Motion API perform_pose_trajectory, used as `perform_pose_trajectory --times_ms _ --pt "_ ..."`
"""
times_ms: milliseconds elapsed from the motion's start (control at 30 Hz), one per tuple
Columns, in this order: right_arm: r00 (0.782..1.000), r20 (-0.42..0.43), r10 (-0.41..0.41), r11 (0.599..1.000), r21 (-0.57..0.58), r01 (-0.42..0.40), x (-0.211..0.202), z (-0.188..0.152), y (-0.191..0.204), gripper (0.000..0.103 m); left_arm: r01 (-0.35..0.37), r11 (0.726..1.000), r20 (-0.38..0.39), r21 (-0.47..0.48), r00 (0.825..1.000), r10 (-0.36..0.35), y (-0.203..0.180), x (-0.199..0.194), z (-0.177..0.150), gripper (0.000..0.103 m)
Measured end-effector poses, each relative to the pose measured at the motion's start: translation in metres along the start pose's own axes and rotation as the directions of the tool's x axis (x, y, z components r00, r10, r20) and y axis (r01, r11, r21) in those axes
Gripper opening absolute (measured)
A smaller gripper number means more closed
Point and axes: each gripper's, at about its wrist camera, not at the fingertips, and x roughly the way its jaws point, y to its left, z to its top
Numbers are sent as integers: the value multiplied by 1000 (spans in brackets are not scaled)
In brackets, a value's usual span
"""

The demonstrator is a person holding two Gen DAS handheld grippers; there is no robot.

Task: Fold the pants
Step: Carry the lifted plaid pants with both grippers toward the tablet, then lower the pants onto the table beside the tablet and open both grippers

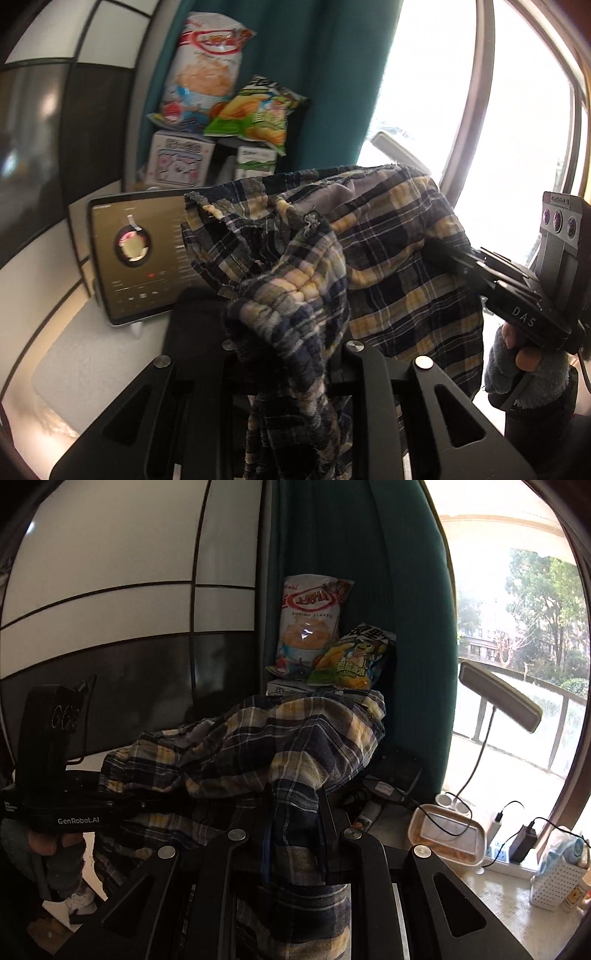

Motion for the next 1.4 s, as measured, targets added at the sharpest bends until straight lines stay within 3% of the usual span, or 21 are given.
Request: perform_pose_trajectory --times_ms 233,467,633,733,767,833,900,967,1067,1100,1133,1167,1233,1333,1400 --pt "996 -88 14 998 66 -8 64 -25 2 18 -40 999 -115 -4 993 39 40 48 -12 20" --pt "977 -212 -17 979 197 59 120 -74 -29 18 24 1000 -247 8 969 -22 63 124 -28 21" --pt "956 -292 -34 954 276 118 137 -103 -54 19 48 999 -326 -22 944 -53 77 166 -35 32" --pt "945 -324 -42 942 301 146 139 -116 -64 19 17 1000 -330 -1 944 -16 81 168 -37 47" --pt "941 -334 -47 940 304 155 140 -120 -67 24 -4 1000 -329 12 944 7 83 166 -38 53" --pt "934 -351 -67 935 304 181 137 -125 -73 43 -43 998 -321 41 945 54 87 159 -39 56" --pt "932 -352 -84 924 323 205 130 -130 -82 70 -72 994 -314 88 944 96 87 153 -41 56" --pt "931 -352 -96 915 337 222 123 -135 -91 74 -104 986 -293 127 946 137 86 145 -39 56" --pt "932 -336 -138 914 319 251 113 -130 -97 74 -139 977 -224 159 959 173 83 123 -31 56" --pt "934 -322 -155 919 300 255 109 -126 -96 66 -150 975 -197 162 963 181 82 116 -28 56" --pt "936 -311 -166 927 274 255 105 -121 -96 50 -153 975 -168 162 969 180 80 108 -22 56" --pt "935 -309 -172 935 249 254 105 -116 -95 20 -147 976 -145 159 975 171 77 101 -18 56" --pt "948 -281 -147 952 220 213 104 -104 -92 19 -101 981 -117 165 986 121 68 94 -10 56" --pt "957 -281 -73 979 161 122 118 -92 -86 19 27 980 -152 198 988 3 53 100 -11 57" --pt "955 -295 -25 991 117 62 131 -88 -79 19 32 968 -202 247 979 19 45 118 -20 57"
